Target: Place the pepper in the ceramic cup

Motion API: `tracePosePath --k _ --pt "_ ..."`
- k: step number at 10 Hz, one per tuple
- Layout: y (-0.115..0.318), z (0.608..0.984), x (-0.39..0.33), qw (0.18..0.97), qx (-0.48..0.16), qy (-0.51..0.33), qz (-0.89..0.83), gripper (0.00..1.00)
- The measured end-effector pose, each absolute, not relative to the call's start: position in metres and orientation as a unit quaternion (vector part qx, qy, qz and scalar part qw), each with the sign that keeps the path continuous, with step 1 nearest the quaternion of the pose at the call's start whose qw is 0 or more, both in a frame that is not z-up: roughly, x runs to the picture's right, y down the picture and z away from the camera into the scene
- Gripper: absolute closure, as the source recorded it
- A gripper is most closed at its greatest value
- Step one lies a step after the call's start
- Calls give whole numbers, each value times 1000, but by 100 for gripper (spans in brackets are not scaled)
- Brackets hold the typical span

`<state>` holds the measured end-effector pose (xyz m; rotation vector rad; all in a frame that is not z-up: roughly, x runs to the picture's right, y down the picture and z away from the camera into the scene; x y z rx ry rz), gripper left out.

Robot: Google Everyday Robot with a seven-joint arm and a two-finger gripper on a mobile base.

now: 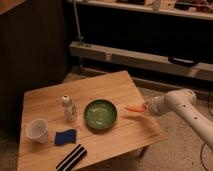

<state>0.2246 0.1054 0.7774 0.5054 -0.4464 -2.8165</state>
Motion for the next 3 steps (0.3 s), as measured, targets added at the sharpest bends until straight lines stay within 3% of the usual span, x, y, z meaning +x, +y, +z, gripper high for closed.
tracePosePath --k 3 --pt "90 703 179 87 225 -140 -960 97"
